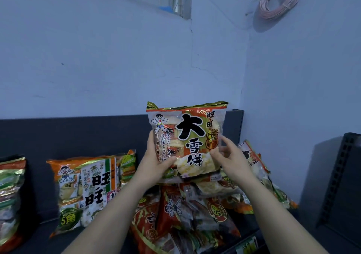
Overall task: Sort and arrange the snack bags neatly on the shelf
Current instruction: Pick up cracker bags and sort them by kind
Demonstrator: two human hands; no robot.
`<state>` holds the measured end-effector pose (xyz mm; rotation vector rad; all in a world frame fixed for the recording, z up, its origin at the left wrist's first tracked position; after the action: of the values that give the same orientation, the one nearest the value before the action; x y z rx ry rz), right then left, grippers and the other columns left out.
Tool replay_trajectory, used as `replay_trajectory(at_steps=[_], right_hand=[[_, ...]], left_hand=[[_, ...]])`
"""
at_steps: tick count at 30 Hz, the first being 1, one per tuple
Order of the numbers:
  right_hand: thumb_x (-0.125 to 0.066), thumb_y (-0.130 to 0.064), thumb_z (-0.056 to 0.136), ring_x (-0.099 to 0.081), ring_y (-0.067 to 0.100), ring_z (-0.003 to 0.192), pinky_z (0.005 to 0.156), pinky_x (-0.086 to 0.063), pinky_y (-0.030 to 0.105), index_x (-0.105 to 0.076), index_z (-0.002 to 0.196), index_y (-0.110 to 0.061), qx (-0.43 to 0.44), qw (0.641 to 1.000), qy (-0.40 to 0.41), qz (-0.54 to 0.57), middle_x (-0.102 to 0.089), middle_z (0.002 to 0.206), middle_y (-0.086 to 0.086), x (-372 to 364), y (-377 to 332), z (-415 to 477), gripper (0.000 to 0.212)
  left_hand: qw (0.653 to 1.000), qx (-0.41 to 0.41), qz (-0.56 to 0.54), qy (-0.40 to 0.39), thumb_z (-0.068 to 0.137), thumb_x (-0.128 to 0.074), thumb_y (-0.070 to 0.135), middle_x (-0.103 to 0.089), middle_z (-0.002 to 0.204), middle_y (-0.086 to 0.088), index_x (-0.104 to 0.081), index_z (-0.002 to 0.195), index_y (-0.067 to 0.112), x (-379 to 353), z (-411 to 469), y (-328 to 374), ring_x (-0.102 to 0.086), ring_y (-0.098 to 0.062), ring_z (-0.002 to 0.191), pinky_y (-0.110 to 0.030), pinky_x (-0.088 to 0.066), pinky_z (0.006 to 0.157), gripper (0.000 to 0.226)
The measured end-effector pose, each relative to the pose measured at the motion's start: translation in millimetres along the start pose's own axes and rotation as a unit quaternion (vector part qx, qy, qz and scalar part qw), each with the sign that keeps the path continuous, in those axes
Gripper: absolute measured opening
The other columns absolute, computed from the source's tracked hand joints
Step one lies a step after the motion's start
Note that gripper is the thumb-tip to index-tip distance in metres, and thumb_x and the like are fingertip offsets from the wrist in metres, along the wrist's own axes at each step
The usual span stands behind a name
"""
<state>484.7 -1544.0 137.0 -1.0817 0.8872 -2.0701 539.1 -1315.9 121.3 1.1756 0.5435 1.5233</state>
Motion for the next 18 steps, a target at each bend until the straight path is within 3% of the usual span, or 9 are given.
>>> replay_trajectory(at_steps=[2, 4, 8, 11, 13, 15, 18], right_hand=[[-0.06, -0.034, 0.093, -0.057, 0.003, 0.094, 0.081, -0.049, 0.027, -0.037, 0.147, -0.031, -0.004, 1.0, 0.004, -0.006, -0.062, 0.113, -0.003, -2.5, 1.9, -1.4, 0.059], [-0.058, -0.033, 0.095, -0.056, 0.002, 0.095, 0.078, -0.045, 0.023, -0.032, 0.149, -0.03, -0.002, 1.0, 0.012, -0.011, -0.058, 0.113, -0.005, -2.9, -0.8, -1.2, 0.06], [-0.053, -0.027, 0.099, -0.052, 0.007, 0.101, 0.075, -0.046, 0.016, -0.022, 0.153, -0.03, -0.002, 1.0, -0.021, -0.013, -0.055, 0.13, 0.001, -8.8, -5.4, 1.8, 0.063], [-0.052, -0.023, 0.099, -0.05, 0.014, 0.122, 0.094, -0.042, 0.026, -0.024, 0.153, -0.027, -0.036, 0.997, -0.029, -0.056, -0.046, 0.144, -0.001, -4.8, 9.0, 4.0, 0.061], [-0.053, -0.021, 0.099, -0.048, 0.019, 0.128, 0.1, -0.042, 0.031, -0.032, 0.15, -0.023, -0.072, 0.995, 0.001, -0.069, -0.047, 0.145, 0.004, 10.9, 24.2, 3.5, 0.055], [-0.051, -0.017, 0.099, -0.051, 0.022, 0.125, 0.096, -0.042, 0.029, -0.039, 0.146, -0.018, -0.095, 0.992, 0.023, -0.078, -0.049, 0.143, 0.006, 27.6, 37.6, 1.3, 0.049], [-0.048, -0.011, 0.098, -0.061, 0.027, 0.098, 0.076, -0.051, 0.033, -0.048, 0.138, -0.014, -0.116, 0.988, 0.058, -0.078, -0.056, 0.133, 0.01, 51.4, 50.3, -1.4, 0.041]], left_hand=[[1.0, -0.004, 0.007, 0.002, 0.088, -0.068, 0.036, -0.033, 0.149, 0.017, 0.01, 0.151, 0.038, -0.8, -0.9, -4.1, -0.043, -0.005, 0.127, -0.029, -0.038, 0.106, 0.101], [0.999, -0.026, -0.005, 0.019, 0.09, -0.067, 0.028, -0.034, 0.138, 0.024, 0.004, 0.153, 0.036, 1.8, -0.5, 2.3, -0.041, 0.001, 0.121, -0.022, -0.035, 0.1, 0.095], [0.989, -0.073, 0.023, 0.123, 0.089, -0.068, 0.024, -0.043, 0.134, 0.015, -0.025, 0.147, 0.029, 22.9, 10.0, 10.8, -0.044, -0.006, 0.122, -0.03, -0.037, 0.103, 0.073], [0.971, -0.088, 0.105, 0.195, 0.087, -0.07, 0.026, -0.046, 0.115, 0.002, -0.047, 0.128, 0.015, 33.3, 13.6, 9.7, -0.049, -0.02, 0.111, -0.036, -0.043, 0.095, 0.048], [0.968, -0.084, 0.101, 0.214, 0.087, -0.071, 0.026, -0.045, 0.107, 0.001, -0.052, 0.12, 0.013, 33.7, 13.2, 10.6, -0.05, -0.021, 0.102, -0.033, -0.044, 0.085, 0.04], [0.965, -0.083, 0.097, 0.23, 0.085, -0.072, 0.027, -0.046, 0.106, 0.002, -0.054, 0.121, 0.013, 32.9, 13.6, 12.1, -0.051, -0.019, 0.099, -0.031, -0.043, 0.082, 0.042], [0.963, -0.112, 0.1, 0.223, 0.082, -0.076, 0.028, -0.048, 0.106, 0.005, -0.058, 0.121, 0.016, 24.2, 15.7, 22.6, -0.051, -0.015, 0.098, -0.031, -0.046, 0.084, 0.045]])
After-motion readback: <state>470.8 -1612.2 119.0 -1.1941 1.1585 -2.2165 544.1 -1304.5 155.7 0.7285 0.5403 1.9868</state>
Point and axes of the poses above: each hand's wrist, its own z-axis towards the middle knuckle, its own x-axis out of the back of the hand, y = z × x, the point moved 7 cm from there along z, towards the middle knuckle
